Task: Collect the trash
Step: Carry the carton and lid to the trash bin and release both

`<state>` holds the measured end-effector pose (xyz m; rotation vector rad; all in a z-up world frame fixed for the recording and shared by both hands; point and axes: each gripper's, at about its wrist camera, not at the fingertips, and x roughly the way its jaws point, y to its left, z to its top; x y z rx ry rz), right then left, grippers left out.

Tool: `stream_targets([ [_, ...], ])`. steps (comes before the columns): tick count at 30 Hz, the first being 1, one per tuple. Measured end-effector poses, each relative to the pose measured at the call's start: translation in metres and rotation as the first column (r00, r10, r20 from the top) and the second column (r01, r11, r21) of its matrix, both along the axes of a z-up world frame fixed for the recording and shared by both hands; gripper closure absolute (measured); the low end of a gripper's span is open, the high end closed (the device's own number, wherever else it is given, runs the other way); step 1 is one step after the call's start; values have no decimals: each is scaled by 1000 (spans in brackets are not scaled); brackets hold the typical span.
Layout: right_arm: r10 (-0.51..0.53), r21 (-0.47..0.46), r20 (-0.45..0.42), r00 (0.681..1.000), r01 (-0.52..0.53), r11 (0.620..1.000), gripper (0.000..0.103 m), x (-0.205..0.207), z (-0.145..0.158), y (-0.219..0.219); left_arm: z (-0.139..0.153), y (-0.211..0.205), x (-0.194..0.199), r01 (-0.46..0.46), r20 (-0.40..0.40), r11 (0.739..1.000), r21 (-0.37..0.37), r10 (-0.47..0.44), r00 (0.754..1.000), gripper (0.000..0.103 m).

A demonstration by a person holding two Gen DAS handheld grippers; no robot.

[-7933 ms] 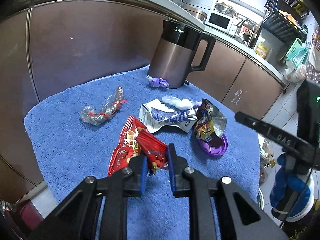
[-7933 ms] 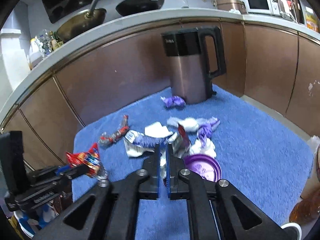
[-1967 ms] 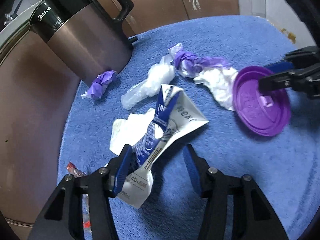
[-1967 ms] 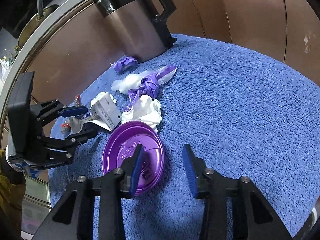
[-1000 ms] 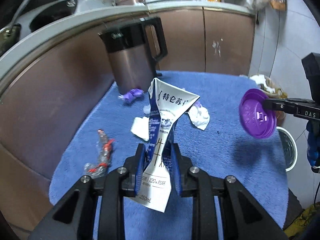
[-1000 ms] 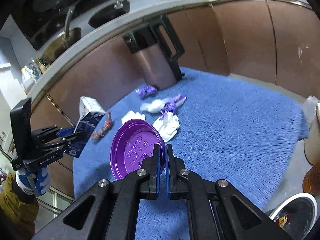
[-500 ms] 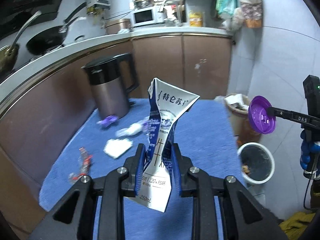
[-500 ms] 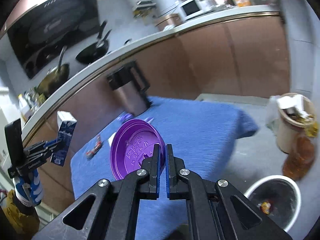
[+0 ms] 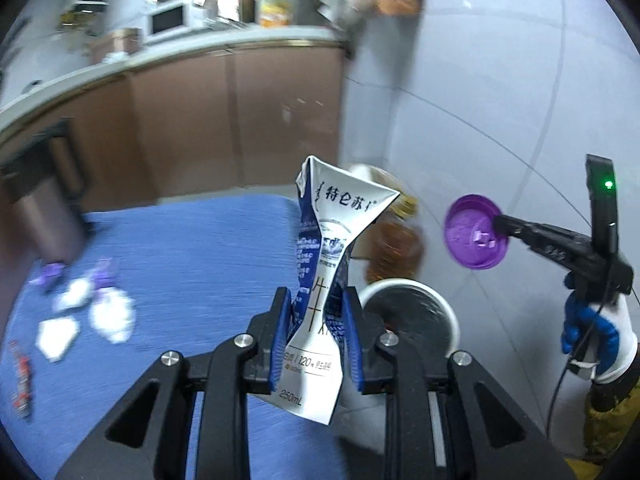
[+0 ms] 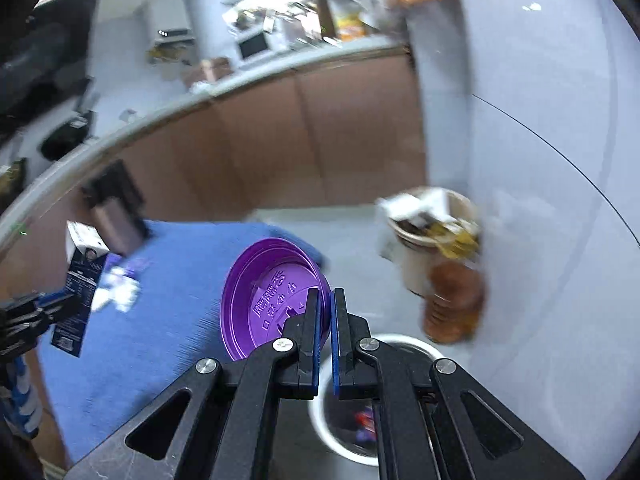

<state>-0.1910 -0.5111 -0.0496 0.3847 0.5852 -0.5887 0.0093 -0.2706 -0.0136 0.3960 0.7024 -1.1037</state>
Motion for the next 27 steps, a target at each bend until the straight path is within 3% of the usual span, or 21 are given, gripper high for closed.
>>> stream_targets([
  [8,-113,30,-175,978,120,992,99,-9,-68,-42,-65,-106,-38,141,-118,983,120,-127,985,78],
  [13,-134,81,-206,969,153,985,96,-10,-99,-64,-88,-143,-37,159,-214,980,121,-130,968,77],
  [15,-143,96,-218,965,167,981,93,-8,-110,-73,-92,-155,-35,174,-268,978,111,-140,953,69],
  [16,-148,101,-225,963,174,980,90,-8,-115,-77,-92,-159,-34,176,-278,979,105,-142,950,65],
  [18,-153,107,-234,960,182,978,75,-5,-121,-82,-91,-162,-32,177,-288,980,90,-145,947,54],
  [27,-145,104,-228,963,172,980,71,-3,-121,-81,-70,-139,-20,113,-261,993,40,-98,960,53],
])
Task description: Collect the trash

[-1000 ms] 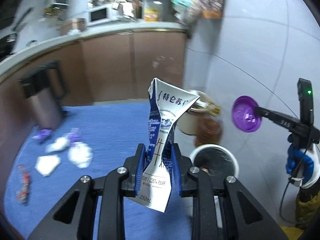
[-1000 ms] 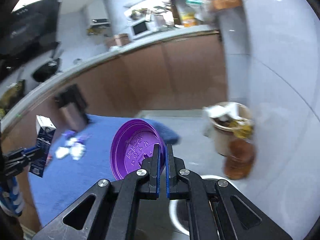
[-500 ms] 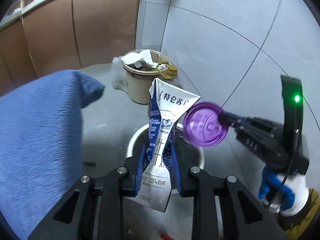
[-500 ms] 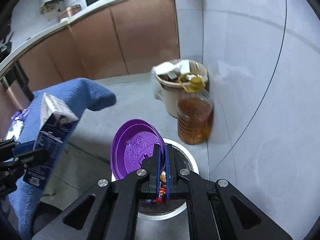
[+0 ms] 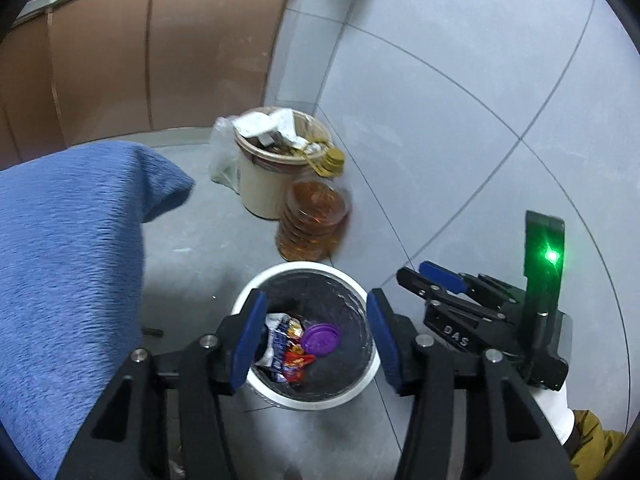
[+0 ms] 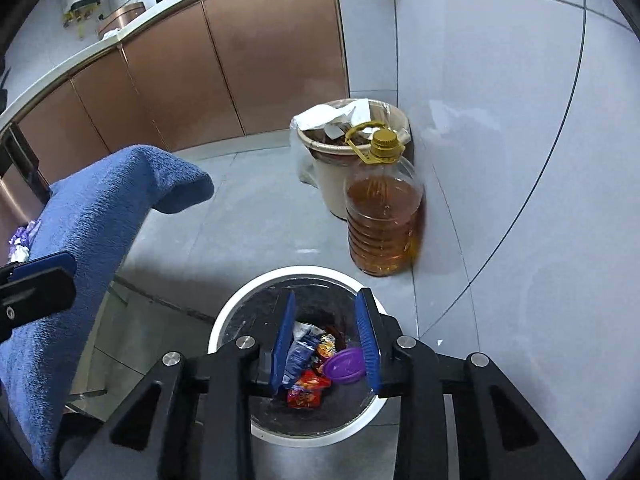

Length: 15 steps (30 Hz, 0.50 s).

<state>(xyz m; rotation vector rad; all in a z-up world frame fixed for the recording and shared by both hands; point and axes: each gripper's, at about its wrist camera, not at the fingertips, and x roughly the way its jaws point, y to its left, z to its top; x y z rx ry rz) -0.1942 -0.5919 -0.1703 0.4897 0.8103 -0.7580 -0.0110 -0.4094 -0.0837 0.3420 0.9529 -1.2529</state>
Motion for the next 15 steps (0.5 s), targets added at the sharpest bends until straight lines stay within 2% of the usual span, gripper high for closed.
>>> stream_targets([
  [4,31,-9,40,999,-31,999,71,6,18,11,17,27,9,-66,47,997,-28,67,997,53],
  [9,129,-66,116,985,-122,990,68,28,61,44,44,76,21,-172,117,981,-85,182,976,53],
  [12,205,-113,148,968,-189,975,66,44,86,71,61,111,27,-246,164,962,-120,264,950,53],
  [15,296,-162,183,937,-268,950,64,62,112,106,75,150,32,-344,232,928,-144,370,900,53],
])
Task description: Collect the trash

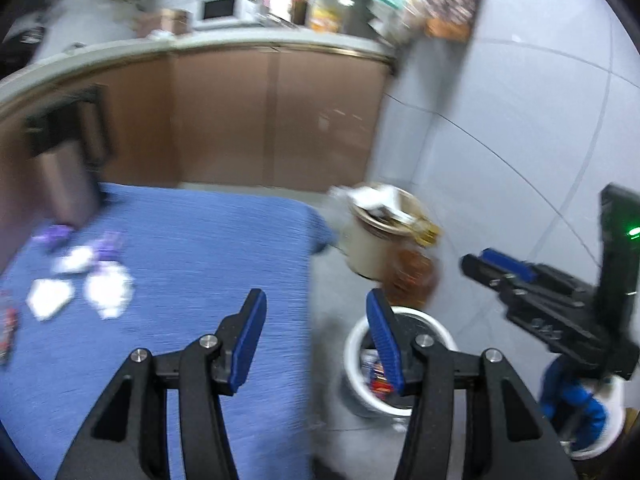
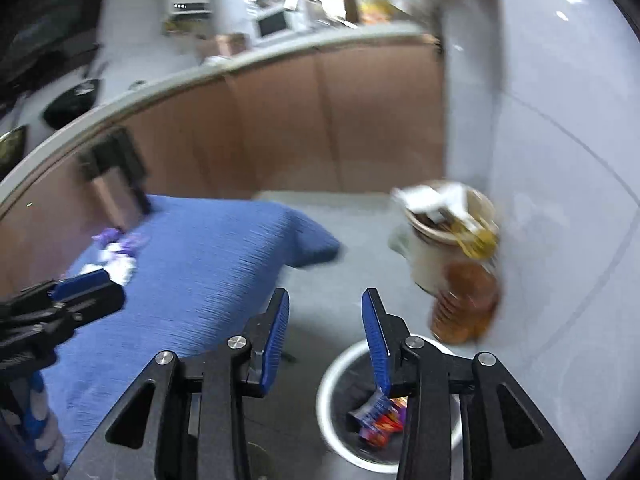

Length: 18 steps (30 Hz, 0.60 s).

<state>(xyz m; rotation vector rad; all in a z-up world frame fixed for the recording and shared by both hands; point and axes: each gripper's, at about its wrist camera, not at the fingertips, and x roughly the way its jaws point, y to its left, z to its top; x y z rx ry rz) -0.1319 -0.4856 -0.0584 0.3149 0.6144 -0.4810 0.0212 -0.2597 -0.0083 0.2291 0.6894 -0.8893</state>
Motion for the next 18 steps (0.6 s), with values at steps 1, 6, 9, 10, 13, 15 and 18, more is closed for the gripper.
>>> stream_targets([
  [1,41,-14,19,999,-41,999,63,7,10,14,4,14,1,-47,31,999,5,47,998,52],
  [6,193,-59,74,978,-189,980,58,30,42,72,21,87,9,-231,99,973,-23,232,968,46],
  [9,285,-83,92,954,-278,957,57,44,56,109,28,129,10,-329,133,944,-38,331,934,44],
  [10,304,-86,95,948,-297,951,57,48,59,117,30,143,13,-359,140,932,-43,362,922,44],
  [13,359,-93,100,928,-351,932,55,57,67,145,34,180,11,-435,150,899,-56,438,886,43],
  [15,389,-95,101,916,-380,920,52,63,72,159,37,203,11,-473,152,878,-67,478,865,43],
  [18,423,-100,102,900,-414,905,49,72,78,179,40,230,9,-517,166,852,-78,523,836,43],
])
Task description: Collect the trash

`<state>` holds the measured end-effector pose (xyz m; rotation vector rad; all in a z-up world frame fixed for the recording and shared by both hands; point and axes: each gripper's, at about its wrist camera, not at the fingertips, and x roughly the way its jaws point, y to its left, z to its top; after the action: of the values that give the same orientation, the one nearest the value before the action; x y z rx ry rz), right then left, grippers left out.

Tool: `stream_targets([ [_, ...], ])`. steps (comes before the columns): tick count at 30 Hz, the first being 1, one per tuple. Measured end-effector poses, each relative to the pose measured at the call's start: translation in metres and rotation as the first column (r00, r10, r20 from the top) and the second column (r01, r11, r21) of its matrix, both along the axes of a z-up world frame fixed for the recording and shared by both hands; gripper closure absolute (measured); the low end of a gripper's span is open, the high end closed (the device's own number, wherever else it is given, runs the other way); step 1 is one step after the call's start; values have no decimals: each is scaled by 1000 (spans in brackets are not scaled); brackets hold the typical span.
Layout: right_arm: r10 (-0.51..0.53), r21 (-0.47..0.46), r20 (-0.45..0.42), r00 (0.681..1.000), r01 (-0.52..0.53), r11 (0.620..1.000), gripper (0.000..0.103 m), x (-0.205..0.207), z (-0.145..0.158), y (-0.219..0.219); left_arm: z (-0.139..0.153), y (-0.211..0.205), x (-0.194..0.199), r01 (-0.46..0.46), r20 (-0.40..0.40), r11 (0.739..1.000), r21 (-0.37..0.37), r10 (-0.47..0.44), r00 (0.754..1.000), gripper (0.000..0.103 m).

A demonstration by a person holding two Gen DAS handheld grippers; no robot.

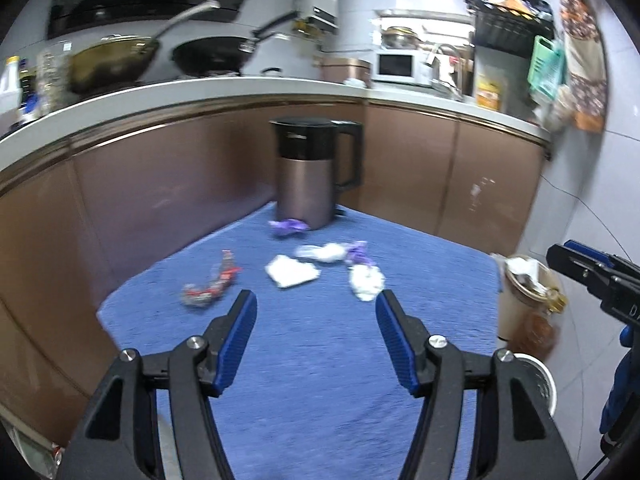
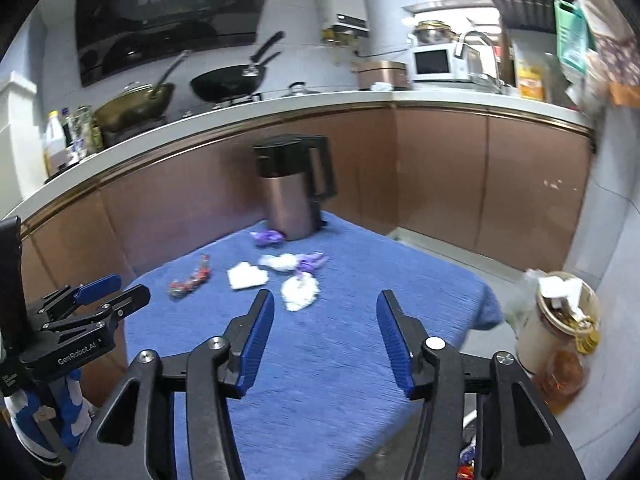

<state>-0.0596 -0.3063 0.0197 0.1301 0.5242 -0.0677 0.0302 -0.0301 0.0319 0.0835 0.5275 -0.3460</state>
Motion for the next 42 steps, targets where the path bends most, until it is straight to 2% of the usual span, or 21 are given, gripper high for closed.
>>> stream_targets([
  [5,51,-4,-3,999,-51,999,49,12,8,33,8,37,-13,-68,51,998,-3,68,996,42],
  [10,87,-27,2,996,-87,996,47,14,18,64,13,70,-26,-111,78,993,-35,114,990,36],
  [15,108,-60,-12,994,-109,992,44,21,24,85,10,95,-30,-139,73,987,-76,145,987,35],
  [23,130,-85,-48,990,-133,987,44,35,22,106,3,119,-22,-176,57,981,-80,181,982,35],
  [31,145,-61,-74,987,-149,987,42,59,12,104,-5,117,-4,-202,22,979,-42,203,979,35],
  [42,166,-23,-122,979,-170,985,41,92,-17,75,-25,76,34,-181,-50,982,47,183,982,35],
])
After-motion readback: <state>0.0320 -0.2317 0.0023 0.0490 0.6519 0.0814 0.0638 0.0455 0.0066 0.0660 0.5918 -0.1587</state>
